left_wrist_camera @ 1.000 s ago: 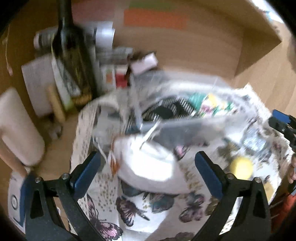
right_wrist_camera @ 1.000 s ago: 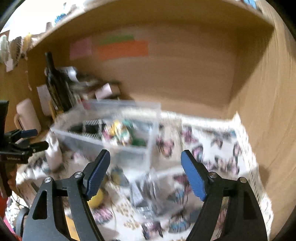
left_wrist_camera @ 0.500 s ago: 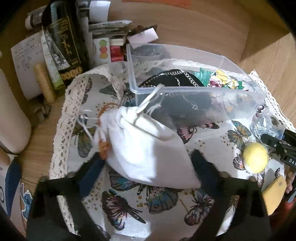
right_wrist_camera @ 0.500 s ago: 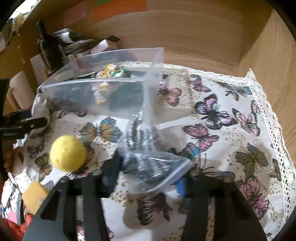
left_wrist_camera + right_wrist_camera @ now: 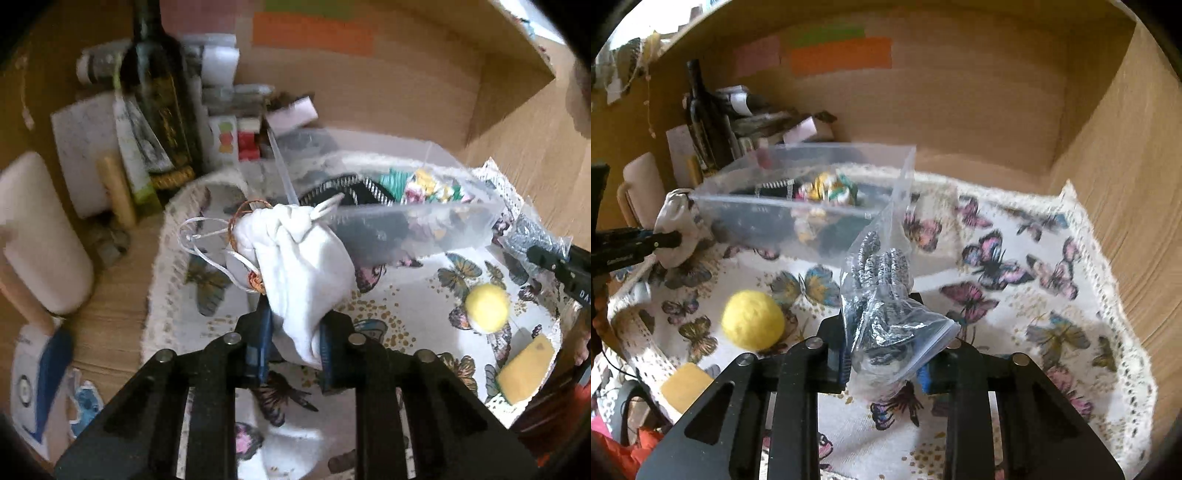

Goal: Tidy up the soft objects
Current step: 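Grasp white pouch with left tool while right tool grasps silver-item bag, then place white pouch in box with left tool while right tool drops silver bag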

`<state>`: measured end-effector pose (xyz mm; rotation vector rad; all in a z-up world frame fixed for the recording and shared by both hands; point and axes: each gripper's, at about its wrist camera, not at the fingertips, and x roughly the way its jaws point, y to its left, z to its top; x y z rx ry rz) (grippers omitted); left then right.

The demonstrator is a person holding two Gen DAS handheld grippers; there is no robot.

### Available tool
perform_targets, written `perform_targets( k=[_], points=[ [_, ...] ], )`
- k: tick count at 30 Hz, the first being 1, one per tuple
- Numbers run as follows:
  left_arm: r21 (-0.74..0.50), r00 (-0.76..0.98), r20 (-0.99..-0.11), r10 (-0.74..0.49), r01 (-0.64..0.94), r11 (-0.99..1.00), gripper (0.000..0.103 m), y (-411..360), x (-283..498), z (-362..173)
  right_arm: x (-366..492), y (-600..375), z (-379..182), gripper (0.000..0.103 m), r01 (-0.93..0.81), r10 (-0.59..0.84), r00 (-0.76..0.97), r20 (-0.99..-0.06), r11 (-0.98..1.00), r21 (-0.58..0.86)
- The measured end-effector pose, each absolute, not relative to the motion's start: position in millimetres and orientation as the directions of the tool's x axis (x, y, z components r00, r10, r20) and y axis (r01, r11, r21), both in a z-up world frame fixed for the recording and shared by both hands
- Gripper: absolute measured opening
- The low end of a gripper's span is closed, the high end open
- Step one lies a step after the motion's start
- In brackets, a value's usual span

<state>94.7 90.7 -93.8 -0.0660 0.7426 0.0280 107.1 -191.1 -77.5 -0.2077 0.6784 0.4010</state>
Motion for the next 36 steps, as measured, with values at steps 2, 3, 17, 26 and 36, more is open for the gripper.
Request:
perform_targets(
  k=[2, 3, 17, 26, 36],
  points=[
    [-0.038, 0.763, -0.646, 0.01, -0.045, 0.998, 0.022, 90.5, 88.5, -80.9, 103.2, -192.5, -67.4, 0.024, -0.424, 0.3, 0.724, -0.622, 0.904, -0.058],
    [-0.036, 0.774, -0.633, 0.012, -0.045, 0.998, 0.022, 89.9, 86.8, -75.5, 103.1, -190.9, -63.6, 0.024, -0.422, 0.302, 0.731, -0.612, 0.904, -0.058],
    [-0.071, 0.851, -0.521, -0.061, 0.029, 0.997, 0.022, 75.3, 122.6, -21.4, 119.8, -160.7, -9.3, 0.025, -0.471, 0.404, 0.786, -0.468, 0.882, -0.029],
    [-0.082, 0.824, -0.559, -0.095, 0.059, 0.995, 0.022, 67.8, 166.1, -36.8, 158.6, -127.9, -7.0, 0.025, -0.485, 0.412, 0.779, -0.473, 0.874, -0.037],
    [-0.084, 0.753, -0.65, -0.1, 0.059, 0.995, 0.022, 69.5, 205.3, -74.6, 201.1, -92.0, -52.2, 0.026, -0.551, 0.452, 0.653, -0.608, 0.834, 0.027]
  ],
)
